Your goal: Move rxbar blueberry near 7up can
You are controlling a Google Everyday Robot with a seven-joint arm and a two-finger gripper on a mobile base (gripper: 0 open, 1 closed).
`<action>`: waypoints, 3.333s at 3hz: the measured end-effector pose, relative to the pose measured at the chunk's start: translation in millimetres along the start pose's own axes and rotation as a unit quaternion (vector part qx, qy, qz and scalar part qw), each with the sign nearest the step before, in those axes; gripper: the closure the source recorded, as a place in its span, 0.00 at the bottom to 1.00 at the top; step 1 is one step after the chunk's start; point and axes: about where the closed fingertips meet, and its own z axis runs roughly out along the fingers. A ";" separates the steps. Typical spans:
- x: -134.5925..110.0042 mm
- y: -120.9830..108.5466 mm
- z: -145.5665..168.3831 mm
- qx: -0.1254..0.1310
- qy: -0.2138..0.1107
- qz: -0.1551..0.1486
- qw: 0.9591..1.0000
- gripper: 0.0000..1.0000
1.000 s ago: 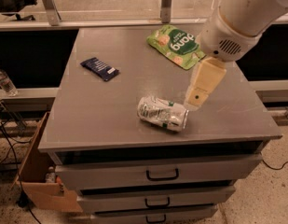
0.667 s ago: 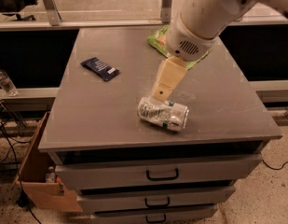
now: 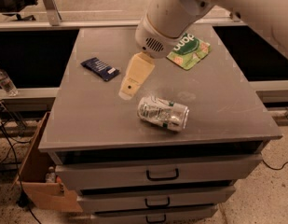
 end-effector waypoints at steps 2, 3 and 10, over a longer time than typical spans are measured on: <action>-32.9 -17.9 51.8 0.001 -0.012 -0.013 1.000 0.00; -52.2 -33.9 85.0 0.016 -0.025 -0.005 1.000 0.00; -109.7 -105.5 213.7 0.012 -0.055 0.154 0.986 0.63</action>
Offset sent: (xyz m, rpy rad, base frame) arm 0.0747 0.0799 -0.0450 0.0252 -0.0493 0.0144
